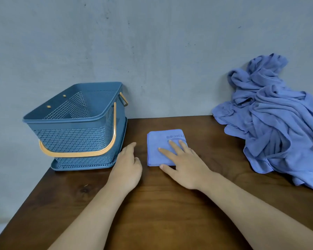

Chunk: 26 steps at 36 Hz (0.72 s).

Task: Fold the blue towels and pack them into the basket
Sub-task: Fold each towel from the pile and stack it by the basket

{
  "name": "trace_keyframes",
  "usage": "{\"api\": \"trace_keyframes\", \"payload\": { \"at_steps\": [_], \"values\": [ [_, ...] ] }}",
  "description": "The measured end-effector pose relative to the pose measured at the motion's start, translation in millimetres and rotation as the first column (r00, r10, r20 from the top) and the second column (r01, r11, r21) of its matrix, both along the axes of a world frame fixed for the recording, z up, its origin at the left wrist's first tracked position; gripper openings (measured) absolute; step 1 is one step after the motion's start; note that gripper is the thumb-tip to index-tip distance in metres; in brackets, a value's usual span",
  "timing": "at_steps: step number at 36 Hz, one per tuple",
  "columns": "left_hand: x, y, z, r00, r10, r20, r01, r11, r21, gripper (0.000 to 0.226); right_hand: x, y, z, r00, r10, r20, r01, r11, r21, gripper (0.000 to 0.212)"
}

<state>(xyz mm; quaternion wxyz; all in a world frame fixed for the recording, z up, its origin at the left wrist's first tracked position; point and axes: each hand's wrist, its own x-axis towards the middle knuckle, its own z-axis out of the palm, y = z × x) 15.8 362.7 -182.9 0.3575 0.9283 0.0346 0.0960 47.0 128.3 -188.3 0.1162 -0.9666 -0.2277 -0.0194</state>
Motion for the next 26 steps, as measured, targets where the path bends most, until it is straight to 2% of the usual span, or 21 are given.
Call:
{"api": "trace_keyframes", "payload": {
  "at_steps": [13, 26],
  "values": [
    [3.5, -4.1, -0.9, 0.999, 0.046, 0.005, -0.046, 0.998, -0.043, 0.062, 125.1, 84.4, 1.4, 0.999, 0.023, -0.048, -0.024, 1.000, -0.008, 0.075],
    [2.6, -10.6, 0.2, 0.998, 0.054, 0.011, -0.054, 0.997, 0.059, 0.066, 150.0, 106.5, -1.6, 0.999, 0.040, -0.002, -0.040, 0.999, -0.009, 0.076]
  ]
}}
